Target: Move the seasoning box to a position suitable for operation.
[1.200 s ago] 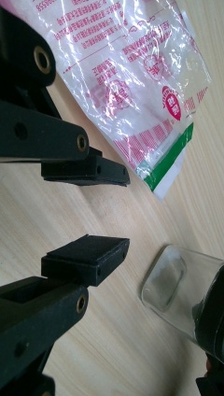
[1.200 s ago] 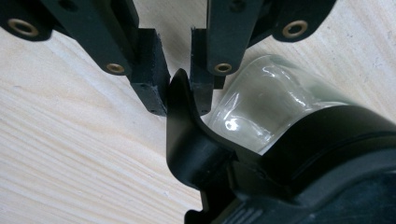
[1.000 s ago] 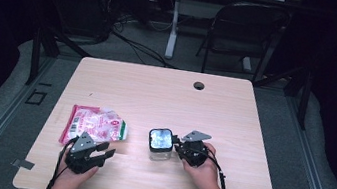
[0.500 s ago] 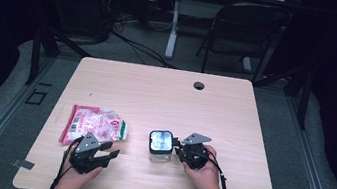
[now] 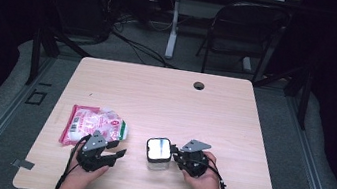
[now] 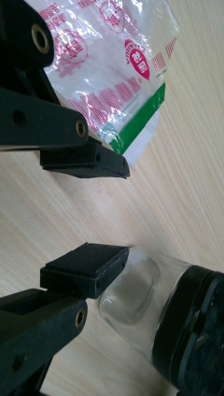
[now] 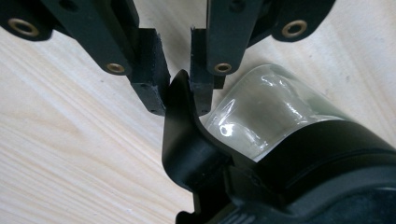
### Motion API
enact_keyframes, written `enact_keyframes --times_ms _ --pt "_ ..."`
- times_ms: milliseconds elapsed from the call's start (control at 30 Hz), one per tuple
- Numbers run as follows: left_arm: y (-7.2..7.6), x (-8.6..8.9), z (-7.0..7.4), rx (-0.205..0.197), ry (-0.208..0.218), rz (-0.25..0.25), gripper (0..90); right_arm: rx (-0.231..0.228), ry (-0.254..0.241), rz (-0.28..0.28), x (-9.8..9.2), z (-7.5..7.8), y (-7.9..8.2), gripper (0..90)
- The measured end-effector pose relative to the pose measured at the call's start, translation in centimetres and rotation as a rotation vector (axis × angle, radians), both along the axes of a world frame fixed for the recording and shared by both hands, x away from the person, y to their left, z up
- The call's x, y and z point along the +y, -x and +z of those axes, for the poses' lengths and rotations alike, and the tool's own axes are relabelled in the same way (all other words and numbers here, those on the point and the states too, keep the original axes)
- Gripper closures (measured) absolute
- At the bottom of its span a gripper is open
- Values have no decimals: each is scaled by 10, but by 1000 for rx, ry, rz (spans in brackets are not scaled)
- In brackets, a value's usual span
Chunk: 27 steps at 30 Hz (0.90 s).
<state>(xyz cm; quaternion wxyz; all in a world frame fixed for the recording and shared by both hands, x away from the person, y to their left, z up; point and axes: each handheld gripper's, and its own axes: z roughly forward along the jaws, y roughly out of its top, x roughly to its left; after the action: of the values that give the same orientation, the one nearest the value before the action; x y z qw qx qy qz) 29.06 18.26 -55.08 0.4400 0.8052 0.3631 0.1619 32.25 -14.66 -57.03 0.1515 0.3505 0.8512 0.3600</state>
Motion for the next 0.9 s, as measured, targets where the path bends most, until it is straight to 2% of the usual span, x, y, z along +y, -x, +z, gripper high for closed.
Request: enact_keyframes --times_ms 67,267,367,433,533,567,600,633,667,700,767,833,900 --pt "-1 -1 1 -5 -9 -5 551 -5 -2 6 1 0 3 782" --pt "-4 1 2 -7 14 -3 551 -6 -14 13 3 -1 7 775" --pt "-4 0 3 -3 2 -5 546 -9 -20 21 1 1 8 722" --pt "-6 -1 3 19 7 -21 536 10 -64 8 -2 5 10 684" --pt "-7 -3 4 28 13 -16 535 16 -68 5 -5 7 12 689" --pt "-8 -4 4 31 30 -17 536 19 -72 5 -6 8 13 696" --pt "-9 -4 5 31 22 -21 536 29 -85 10 -9 10 15 699" --pt "-10 -5 5 45 37 -28 538 33 -105 3 -12 13 18 705" --pt "-10 -5 5 45 37 -28 539 33 -105 3 -12 13 18 705" --pt "-11 -6 5 47 44 -35 543 44 -131 -10 -17 17 21 710" --pt "-12 -9 5 55 46 -45 550 46 -145 -16 -18 18 22 713" --pt "-13 -12 5 67 42 -22 558 60 -181 -31 -23 24 25 716" --pt "-15 -14 5 81 47 -26 560 60 -210 -46 -26 29 26 722"
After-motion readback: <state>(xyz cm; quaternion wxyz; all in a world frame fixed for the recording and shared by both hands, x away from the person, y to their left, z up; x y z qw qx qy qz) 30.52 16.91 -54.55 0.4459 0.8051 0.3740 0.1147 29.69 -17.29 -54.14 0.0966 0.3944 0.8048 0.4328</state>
